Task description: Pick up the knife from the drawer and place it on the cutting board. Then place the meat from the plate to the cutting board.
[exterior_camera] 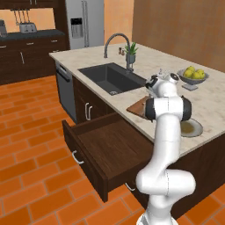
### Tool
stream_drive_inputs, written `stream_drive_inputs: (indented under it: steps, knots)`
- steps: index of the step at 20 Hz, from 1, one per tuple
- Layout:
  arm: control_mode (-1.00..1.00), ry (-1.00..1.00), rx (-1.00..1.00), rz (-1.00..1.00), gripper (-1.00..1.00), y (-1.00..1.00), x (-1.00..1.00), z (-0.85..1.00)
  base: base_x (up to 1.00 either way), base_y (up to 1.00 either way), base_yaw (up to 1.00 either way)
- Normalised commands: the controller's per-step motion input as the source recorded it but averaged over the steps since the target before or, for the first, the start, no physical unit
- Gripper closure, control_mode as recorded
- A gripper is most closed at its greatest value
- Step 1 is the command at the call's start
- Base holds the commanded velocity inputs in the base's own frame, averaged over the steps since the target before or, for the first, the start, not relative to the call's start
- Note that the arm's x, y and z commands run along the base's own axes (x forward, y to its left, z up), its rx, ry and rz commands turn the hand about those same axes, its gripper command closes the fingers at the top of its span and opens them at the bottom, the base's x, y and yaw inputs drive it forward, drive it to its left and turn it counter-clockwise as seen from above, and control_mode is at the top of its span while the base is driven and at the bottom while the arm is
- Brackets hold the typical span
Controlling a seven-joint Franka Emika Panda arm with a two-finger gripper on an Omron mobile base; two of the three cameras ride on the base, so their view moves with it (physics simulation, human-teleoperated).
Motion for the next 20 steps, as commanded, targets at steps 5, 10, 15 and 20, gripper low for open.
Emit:
stream_drive_inputs:
  steps: [5, 10, 15, 20]
  knots:
    - [-1.0, -0.17, 0.0, 0.15, -1.0, 0.19, -0.18, 0.18, 0.0, 0.0, 0.0]
    - [-1.0, -0.31, 0.0, 0.24, -1.0, 0.13, -1.0, 0.67, 0.0, 0.0, 0.0]
    - [-1.0, -0.28, 0.0, 0.21, -1.0, 0.26, -1.0, 0.67, 0.0, 0.0, 0.0]
    - [-1.0, -0.36, -0.02, 0.24, -1.0, 0.1, -1.0, 0.72, 0.0, 0.0, 0.0]
